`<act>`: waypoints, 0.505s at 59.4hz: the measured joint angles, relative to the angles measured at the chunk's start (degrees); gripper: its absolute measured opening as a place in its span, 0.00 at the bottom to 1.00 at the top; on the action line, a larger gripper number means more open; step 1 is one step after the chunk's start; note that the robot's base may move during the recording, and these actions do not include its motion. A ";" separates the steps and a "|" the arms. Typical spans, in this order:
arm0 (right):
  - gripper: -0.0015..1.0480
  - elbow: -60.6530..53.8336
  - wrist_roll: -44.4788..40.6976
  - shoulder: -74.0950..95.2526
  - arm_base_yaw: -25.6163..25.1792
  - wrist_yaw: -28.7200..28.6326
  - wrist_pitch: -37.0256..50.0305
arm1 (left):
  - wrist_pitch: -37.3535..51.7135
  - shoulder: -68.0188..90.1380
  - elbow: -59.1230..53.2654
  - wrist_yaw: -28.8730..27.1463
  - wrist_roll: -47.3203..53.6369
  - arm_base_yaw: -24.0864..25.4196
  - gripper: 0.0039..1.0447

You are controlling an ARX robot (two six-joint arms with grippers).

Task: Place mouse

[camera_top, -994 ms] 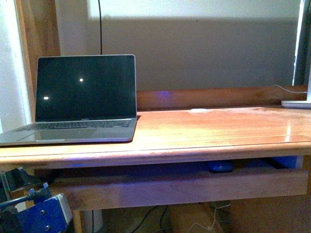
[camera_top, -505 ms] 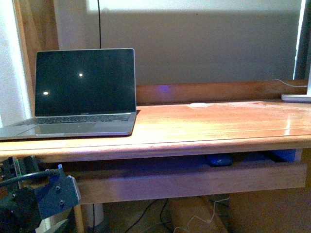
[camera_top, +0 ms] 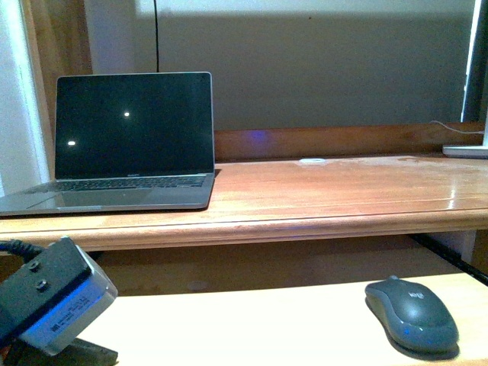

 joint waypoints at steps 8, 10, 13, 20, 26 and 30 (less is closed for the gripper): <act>0.93 0.00 0.00 0.00 0.00 0.02 0.00 | 2.08 -4.37 -2.21 0.48 -9.88 -0.68 0.93; 0.93 0.00 0.02 0.00 0.00 0.00 0.00 | 2.32 -5.81 -2.40 -2.73 -14.49 -0.98 0.93; 0.93 0.00 0.02 0.00 0.00 0.00 0.00 | 2.21 -8.31 -2.40 -6.27 -19.19 -1.25 0.93; 0.93 0.00 0.02 0.00 0.00 0.02 0.00 | -1.81 -14.95 -2.19 -16.37 -24.85 -2.01 0.93; 0.93 0.00 0.00 0.00 0.00 0.00 0.00 | -4.87 -19.43 -2.93 -26.10 -25.86 -2.80 0.93; 0.93 0.00 0.02 0.00 0.00 0.02 0.00 | -6.32 -23.74 -4.46 -32.44 -25.88 -3.23 0.93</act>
